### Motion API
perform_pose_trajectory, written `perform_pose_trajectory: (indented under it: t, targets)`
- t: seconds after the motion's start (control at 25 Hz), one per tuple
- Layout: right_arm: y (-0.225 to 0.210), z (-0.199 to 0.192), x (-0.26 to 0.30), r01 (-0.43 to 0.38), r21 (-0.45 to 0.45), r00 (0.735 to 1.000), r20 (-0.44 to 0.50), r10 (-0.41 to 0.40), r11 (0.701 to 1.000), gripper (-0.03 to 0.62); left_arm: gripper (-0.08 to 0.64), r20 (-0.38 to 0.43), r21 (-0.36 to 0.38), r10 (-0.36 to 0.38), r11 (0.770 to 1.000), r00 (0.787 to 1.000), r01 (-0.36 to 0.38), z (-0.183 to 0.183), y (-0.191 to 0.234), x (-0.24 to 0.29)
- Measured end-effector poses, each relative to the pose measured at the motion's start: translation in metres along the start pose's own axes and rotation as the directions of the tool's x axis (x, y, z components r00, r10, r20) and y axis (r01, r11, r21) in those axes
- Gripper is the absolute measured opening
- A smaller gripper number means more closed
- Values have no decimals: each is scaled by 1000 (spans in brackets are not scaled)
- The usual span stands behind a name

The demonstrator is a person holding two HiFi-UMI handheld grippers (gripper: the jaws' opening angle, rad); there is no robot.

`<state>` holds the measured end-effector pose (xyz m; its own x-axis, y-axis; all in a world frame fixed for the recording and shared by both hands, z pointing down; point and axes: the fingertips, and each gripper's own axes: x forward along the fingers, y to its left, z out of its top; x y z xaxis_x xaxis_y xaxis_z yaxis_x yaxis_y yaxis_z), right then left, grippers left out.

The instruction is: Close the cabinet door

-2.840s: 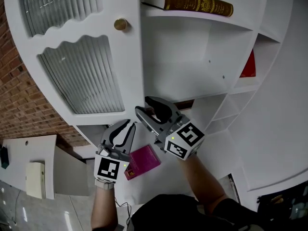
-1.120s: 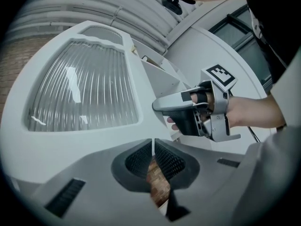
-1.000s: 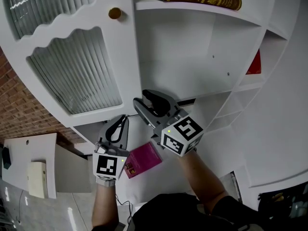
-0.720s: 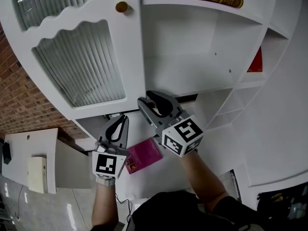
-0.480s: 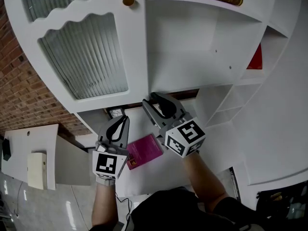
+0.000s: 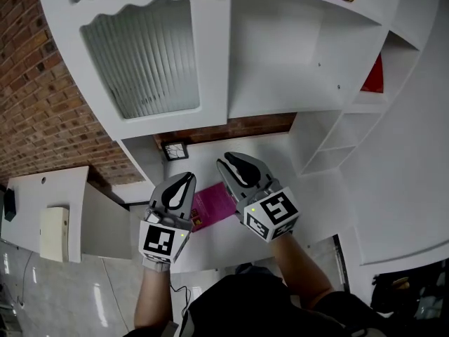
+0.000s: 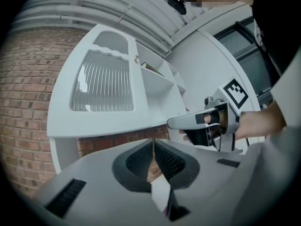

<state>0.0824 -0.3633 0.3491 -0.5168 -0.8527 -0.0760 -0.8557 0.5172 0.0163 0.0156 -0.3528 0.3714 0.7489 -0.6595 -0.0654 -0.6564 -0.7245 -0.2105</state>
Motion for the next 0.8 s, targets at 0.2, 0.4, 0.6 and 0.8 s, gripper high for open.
perform_pose_trajectory:
  t: [0.2,0.4,0.6,0.8]
  targets:
    - [26,-28,-21,-4,-5,999,-46,4,1000,69,11,-14,-28,29,999,999,-29,-18,-7,-32]
    - [56,-55,-43,-8,23,996,-85,10,1000,61,11,-34,-30,44,999,998,-45,-34,-17,-73]
    - [91,-76,-62,-19,29,993,-118,22,999,58,10,-65,-70,67,995,996,-71,-48,-27,-114]
    - [124,-95,-82,-30,-2,988,-150,29,1000,58,9,-70,-92,100,990,992,-107,-61,-32,-155]
